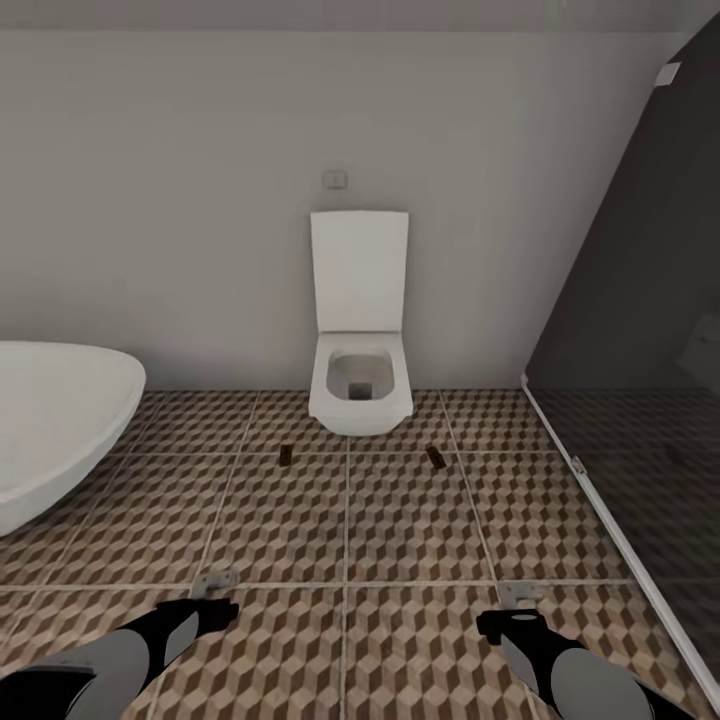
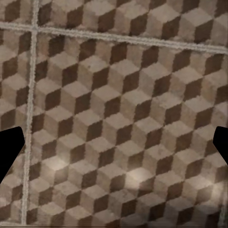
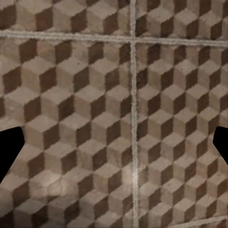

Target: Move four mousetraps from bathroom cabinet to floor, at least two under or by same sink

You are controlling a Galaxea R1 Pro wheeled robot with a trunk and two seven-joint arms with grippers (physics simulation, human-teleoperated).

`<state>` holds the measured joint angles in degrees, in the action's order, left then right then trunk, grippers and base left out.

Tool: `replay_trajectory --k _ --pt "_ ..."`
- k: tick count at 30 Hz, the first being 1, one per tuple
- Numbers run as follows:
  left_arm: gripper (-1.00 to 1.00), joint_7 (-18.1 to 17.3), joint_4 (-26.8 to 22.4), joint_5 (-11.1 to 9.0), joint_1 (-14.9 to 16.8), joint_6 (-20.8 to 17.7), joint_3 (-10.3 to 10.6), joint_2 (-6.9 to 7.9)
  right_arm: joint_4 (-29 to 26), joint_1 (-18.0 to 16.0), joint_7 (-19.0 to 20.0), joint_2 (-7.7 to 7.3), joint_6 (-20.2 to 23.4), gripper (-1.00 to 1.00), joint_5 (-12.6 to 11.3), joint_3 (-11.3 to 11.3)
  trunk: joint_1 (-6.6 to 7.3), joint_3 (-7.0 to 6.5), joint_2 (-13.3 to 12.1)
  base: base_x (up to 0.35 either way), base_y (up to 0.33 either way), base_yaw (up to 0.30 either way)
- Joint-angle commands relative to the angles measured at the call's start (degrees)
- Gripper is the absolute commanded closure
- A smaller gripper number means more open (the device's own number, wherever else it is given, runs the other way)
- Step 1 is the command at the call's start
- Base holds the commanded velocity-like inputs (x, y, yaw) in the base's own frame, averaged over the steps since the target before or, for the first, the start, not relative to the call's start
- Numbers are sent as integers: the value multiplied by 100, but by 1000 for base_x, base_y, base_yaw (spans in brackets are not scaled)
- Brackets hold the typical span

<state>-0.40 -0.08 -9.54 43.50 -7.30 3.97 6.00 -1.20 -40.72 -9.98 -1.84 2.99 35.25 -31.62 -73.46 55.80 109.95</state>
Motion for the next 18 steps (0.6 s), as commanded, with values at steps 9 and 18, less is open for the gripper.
replay_trajectory --k 9,18 --pt "-100 -4 -1 -67 -137 -23 43 -6 19 -14 -13 0 17 -100 66 -37 199 -158 -361 0 0 0" --pt "-100 -6 -1 -73 -219 -18 43 -9 23 16 -13 0 -29 -100 143 -37 397 -320 -722 0 0 0"
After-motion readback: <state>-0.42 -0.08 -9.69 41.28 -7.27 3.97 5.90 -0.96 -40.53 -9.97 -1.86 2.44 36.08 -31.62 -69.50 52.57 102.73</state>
